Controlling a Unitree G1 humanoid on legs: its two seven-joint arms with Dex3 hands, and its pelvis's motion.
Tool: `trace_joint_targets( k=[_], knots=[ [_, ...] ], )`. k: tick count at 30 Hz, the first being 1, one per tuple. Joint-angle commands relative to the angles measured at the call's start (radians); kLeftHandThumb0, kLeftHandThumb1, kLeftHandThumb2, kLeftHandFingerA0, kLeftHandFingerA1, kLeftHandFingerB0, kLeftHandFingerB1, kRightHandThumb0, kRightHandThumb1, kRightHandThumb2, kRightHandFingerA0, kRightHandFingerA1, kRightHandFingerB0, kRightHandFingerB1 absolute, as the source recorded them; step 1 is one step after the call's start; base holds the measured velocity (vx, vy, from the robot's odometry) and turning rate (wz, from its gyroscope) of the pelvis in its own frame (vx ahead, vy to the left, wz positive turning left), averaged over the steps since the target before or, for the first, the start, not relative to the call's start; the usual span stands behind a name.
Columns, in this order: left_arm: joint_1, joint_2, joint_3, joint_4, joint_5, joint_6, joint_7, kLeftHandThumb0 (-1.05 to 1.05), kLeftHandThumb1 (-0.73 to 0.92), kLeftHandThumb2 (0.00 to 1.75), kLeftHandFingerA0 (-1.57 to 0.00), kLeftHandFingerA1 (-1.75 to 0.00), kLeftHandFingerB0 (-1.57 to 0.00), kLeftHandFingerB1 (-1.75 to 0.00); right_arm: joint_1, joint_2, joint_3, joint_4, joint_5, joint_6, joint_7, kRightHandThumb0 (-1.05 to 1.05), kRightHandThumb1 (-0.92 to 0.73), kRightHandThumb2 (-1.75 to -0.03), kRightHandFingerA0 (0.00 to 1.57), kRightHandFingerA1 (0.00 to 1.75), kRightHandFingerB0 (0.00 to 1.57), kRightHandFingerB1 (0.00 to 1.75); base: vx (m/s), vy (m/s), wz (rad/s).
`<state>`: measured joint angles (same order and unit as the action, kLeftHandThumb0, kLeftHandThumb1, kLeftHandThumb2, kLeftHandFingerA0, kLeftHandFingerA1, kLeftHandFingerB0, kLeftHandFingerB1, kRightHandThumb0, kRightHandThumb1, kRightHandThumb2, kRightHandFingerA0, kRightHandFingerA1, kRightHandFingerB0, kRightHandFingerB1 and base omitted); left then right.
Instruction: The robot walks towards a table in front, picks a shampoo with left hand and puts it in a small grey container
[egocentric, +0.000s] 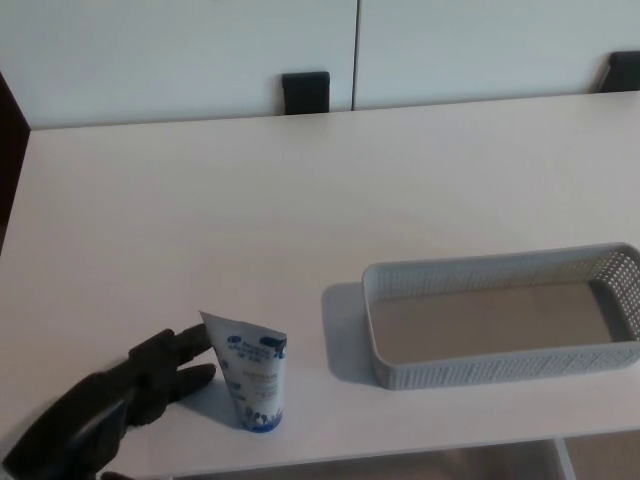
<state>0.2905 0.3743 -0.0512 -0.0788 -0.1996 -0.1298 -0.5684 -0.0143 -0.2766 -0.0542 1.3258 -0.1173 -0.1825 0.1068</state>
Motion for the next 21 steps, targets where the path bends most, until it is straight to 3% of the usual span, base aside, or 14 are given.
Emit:
trace_joint_targets(
  k=[1,21],
  knots=[
    [0.004,-0.011,-0.029,-0.025,0.039,0.000,0.015,-0.54,0.33,0.77,0.00,-0.32,0.00,-0.23,-0.002,-0.004,0.002,0.002,-0.007,0.001,-0.008,-0.35,-0.68,-0.60,0.72,0.47,0.55,0.40,0.00,0.000,0.00],
    [0.024,-0.137,-0.102,-0.017,0.097,-0.019,0.099,-0.54,0.34,0.75,0.00,-0.29,-0.01,-0.21,-0.004,-0.003,0.028,-0.009,-0.028,-0.007,-0.023,-0.39,-0.62,-0.59,0.73,0.48,0.60,0.42,0.00,0.000,0.00]
  ],
)
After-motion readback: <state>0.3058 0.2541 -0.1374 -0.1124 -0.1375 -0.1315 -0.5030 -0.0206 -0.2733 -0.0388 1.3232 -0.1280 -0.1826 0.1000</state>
